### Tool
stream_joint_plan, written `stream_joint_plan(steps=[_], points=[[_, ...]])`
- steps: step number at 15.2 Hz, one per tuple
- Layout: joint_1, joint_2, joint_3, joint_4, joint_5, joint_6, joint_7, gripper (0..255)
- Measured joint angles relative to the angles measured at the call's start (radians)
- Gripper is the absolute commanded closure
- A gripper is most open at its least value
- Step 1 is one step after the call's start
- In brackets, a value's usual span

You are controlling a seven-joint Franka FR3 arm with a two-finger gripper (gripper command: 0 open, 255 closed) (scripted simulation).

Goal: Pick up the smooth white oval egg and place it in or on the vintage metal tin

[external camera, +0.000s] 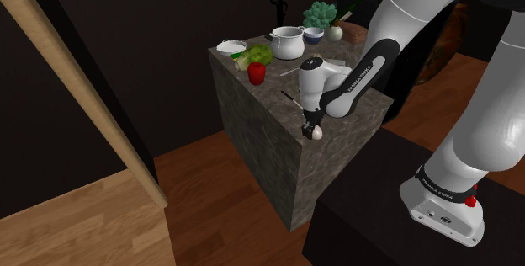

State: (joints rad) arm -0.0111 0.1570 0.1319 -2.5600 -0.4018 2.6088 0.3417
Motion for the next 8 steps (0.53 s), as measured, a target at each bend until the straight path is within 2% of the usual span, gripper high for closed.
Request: stream_joint_plan(steps=[5,8], points=[[0.000,0.000,0.000,0.000,0.000,0.000,0.000,255],[-0.003,-0.035,0.008,-0.006,0.026,-0.027,-0.022,255]])
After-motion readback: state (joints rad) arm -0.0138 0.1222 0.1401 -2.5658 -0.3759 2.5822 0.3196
